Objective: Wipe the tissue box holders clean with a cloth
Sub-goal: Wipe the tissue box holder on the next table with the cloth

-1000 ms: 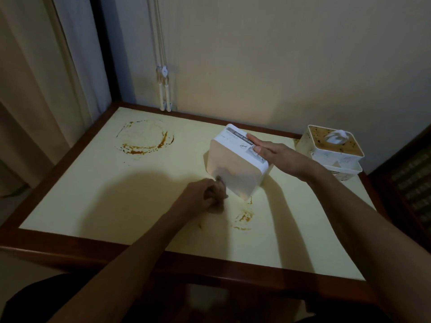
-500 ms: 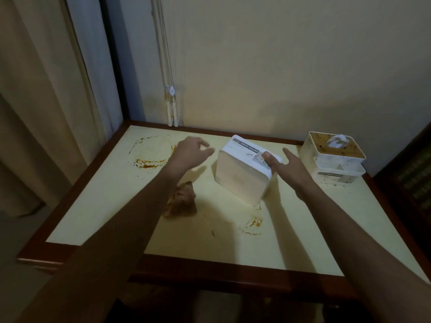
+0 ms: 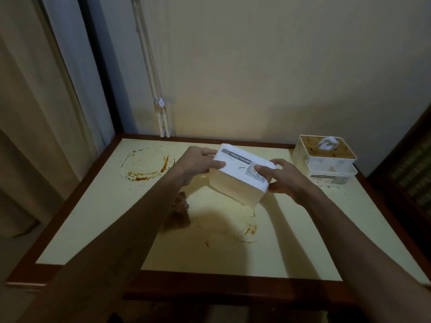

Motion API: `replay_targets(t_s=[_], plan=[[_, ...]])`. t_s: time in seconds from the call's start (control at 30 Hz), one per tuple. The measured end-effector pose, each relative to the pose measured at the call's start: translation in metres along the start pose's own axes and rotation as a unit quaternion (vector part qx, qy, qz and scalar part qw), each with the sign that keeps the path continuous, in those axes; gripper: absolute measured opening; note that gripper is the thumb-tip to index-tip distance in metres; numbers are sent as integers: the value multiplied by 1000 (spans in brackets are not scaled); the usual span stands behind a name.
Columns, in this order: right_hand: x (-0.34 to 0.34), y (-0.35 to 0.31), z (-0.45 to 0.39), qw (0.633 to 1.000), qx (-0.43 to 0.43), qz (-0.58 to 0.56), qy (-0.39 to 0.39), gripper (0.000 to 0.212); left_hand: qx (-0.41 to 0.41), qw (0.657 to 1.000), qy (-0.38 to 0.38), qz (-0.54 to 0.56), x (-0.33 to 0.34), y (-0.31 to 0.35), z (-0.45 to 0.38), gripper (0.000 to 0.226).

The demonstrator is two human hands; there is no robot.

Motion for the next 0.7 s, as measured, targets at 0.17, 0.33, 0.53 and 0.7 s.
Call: replay_targets(t_s=[0.17,0.33,0.53,0.7], plan=[[-1,-19,21,989,-122,78,3,65,27,995,79,48,-6,-19,36,30],[4,3,36,982,-170,78,-7,71,44,989,113,83,8,-54,67,45],[14,33,48,981,-173,82,-15,76,128,980,153,8,19,-71,97,60],[18,53,61,983,-164,78,-16,78,156,971,162,-86,25,-89,103,79]])
Point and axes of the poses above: each hand's wrist, its own z-axis away from the middle knuckle, its own x-axis out of the palm, y = z × x, the point moved 8 cm from there along -z, towards the middle knuckle, and after that the axes turned 6 degrees about y, right-handed, at the moved point
